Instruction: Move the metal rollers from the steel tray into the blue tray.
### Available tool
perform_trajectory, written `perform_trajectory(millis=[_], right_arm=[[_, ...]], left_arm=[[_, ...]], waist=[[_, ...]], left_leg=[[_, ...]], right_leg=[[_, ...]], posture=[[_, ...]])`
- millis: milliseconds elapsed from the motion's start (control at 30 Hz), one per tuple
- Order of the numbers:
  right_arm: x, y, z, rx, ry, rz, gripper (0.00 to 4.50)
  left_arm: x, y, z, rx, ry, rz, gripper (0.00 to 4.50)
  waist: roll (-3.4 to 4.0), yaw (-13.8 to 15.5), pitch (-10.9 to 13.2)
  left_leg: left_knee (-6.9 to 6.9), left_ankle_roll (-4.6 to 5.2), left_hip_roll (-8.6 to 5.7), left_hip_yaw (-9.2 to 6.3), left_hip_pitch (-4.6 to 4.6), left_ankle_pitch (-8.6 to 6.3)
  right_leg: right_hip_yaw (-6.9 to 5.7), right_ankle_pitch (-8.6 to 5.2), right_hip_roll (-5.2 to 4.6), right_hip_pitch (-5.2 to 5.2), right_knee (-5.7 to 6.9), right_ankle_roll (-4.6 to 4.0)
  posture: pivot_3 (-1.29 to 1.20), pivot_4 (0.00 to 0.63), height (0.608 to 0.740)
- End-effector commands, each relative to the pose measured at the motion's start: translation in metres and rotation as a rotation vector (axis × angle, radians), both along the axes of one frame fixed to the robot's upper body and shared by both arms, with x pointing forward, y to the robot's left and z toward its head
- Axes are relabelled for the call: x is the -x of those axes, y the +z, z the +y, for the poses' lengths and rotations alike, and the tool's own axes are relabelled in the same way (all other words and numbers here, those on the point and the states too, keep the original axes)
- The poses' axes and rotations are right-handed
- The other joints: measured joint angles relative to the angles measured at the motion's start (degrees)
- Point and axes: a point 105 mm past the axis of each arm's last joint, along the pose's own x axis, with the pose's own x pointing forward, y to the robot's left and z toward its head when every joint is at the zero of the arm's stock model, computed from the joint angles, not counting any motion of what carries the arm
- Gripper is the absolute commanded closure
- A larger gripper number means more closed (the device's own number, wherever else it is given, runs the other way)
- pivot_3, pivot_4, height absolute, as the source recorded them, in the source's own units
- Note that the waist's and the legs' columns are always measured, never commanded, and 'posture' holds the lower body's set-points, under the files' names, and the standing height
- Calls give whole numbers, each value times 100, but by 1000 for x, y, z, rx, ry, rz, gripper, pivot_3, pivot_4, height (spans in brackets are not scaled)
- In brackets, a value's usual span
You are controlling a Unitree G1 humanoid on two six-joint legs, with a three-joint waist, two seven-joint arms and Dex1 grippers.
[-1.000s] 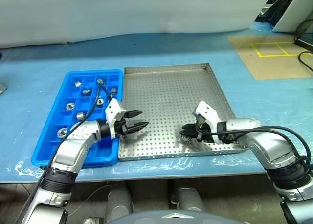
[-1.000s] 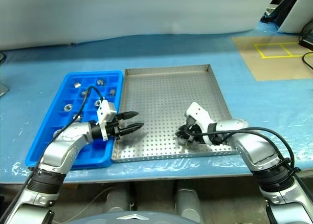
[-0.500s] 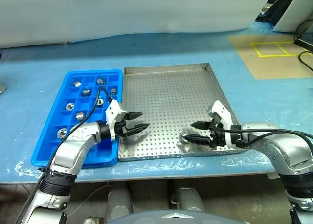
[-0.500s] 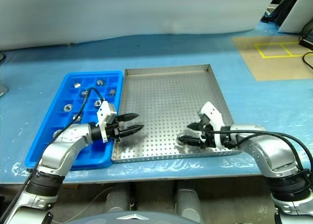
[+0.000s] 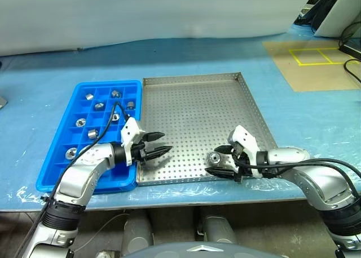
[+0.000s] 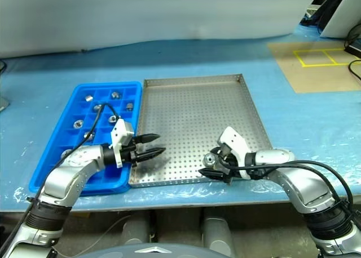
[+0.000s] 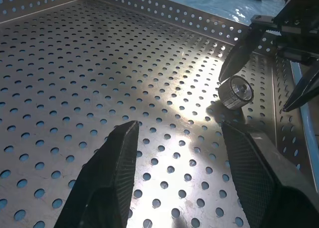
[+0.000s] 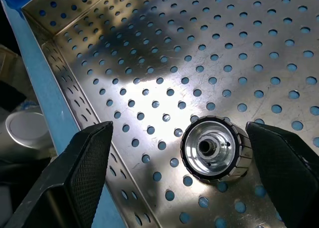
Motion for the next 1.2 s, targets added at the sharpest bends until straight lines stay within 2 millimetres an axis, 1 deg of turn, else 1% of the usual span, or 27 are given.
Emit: perform_trajectory(millis=[33,233,333,400,500,667,700,733,800,833,933,1033,1100,1167,1200], right_arm=[[-2,9,6,8,12,-52,33],[-2,13,9,52,17,-84,33],[4,7,7,104,59,-84,582],[2,5,6,126,47,-90,1204],[1,2,5,144,50,-94,1204],[-2,-8,-5,152,35,-97,1204],[-3,-9,-6,149,36,-101,1567],[-5,-11,-8,152,26,-111,1765],[-10,-15,-13,172,3,-131,2424],[-10,-17,-15,178,11,-133,2680],[-10,-15,-13,146,25,-139,2720],[-17,-12,-13,140,0,-162,2720],[-17,-9,-8,124,20,-163,2720],[-19,2,1,73,28,-164,2720],[-22,10,6,46,29,-174,2720]], left_arm=[[1,4,2,4,6,-8,1722],[0,4,2,3,11,-11,1722],[-1,4,2,3,12,-13,1722],[-2,5,2,3,13,-15,1722],[-3,5,2,2,14,-16,1722],[-4,5,3,4,13,-15,1722],[-4,6,3,4,12,-16,1722],[-5,6,3,4,13,-17,1722],[-6,6,3,4,14,-19,1722],[-6,7,3,3,15,-20,1722],[-7,7,4,3,15,-22,1722],[-8,8,4,4,16,-25,1722],[-9,9,4,5,16,-26,1722],[-8,9,4,6,13,-27,1722],[-7,9,3,7,13,-31,1722]], waist=[[0,1,0],[0,1,0],[0,5,0],[0,3,0],[0,2,0],[0,4,0],[0,4,0],[0,4,0],[0,-2,0],[0,-3,0],[0,-1,0],[0,-5,0],[0,-2,0],[0,-2,0],[0,-5,0]], left_leg=[[0,0,0,0,0,0],[0,0,0,0,0,0],[0,0,0,0,0,0],[0,0,0,0,0,0],[0,0,1,0,0,0],[0,0,0,0,-1,0],[0,0,0,0,-1,0],[0,0,0,0,-1,0],[-1,0,0,0,0,0],[1,0,0,0,0,0],[2,0,0,0,0,0],[3,0,0,0,1,0],[3,0,1,0,1,0],[3,0,0,0,0,0],[3,0,0,0,0,0]], right_leg=[[0,0,0,0,0,0],[0,0,0,0,1,0],[0,0,0,0,0,0],[0,0,0,0,0,0],[0,0,0,0,1,0],[0,0,0,0,0,0],[0,0,-1,0,0,0],[0,0,0,0,0,0],[0,0,0,0,0,0],[0,0,0,0,0,0],[0,0,0,1,1,0],[0,0,0,1,2,1],[0,0,0,1,3,0],[0,0,0,1,3,-1],[0,1,0,0,3,-2]], posture=[[-193,150,740],[-194,150,740],[-194,150,740],[-196,150,740],[-197,150,740],[-199,150,740],[-199,150,740],[-199,150,740],[-198,150,740],[-199,150,740],[-195,150,740],[-190,150,740],[-184,150,740],[-177,150,740],[-172,150,740]])
